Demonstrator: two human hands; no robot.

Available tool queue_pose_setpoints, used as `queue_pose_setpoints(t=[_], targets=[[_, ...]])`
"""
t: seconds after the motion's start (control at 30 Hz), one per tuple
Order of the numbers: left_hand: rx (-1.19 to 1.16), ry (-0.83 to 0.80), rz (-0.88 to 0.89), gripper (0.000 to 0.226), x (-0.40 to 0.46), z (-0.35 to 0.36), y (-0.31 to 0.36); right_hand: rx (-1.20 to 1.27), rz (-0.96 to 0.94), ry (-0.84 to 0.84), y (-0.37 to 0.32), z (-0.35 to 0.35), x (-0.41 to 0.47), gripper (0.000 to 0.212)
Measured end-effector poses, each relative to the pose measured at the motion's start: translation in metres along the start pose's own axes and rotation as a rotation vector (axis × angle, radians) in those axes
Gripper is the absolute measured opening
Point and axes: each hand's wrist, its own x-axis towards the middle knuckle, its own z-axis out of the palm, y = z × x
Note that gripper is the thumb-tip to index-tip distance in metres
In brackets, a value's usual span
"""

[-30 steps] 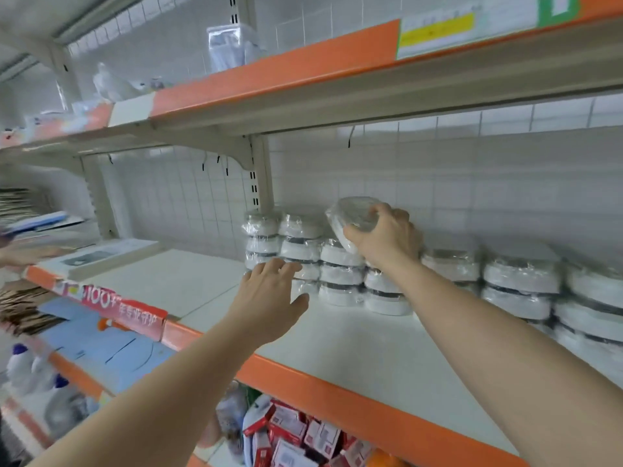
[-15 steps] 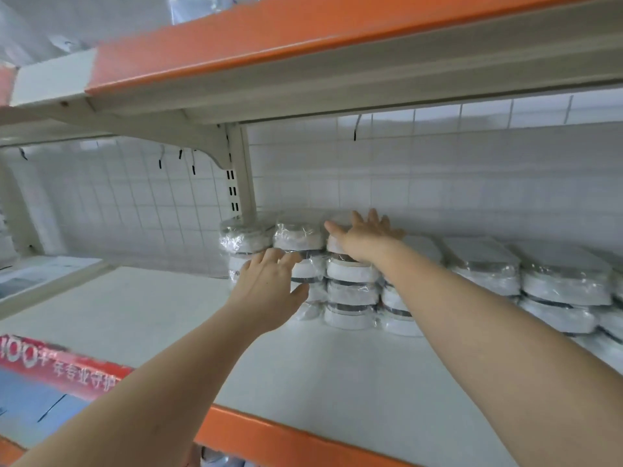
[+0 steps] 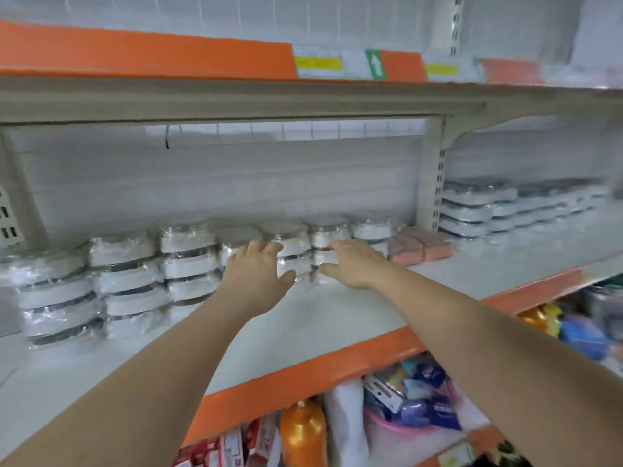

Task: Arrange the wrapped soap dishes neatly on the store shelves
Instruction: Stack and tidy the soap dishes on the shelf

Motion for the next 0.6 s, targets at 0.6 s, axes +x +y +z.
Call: queue_pose_setpoints(t=[0.6], targets=[[-0.193, -0.027, 0.383, 0.056, 0.013, 0.022, 0.394, -0.081, 0.360, 0.110, 0.337, -0.150, -0.196, 0.064]])
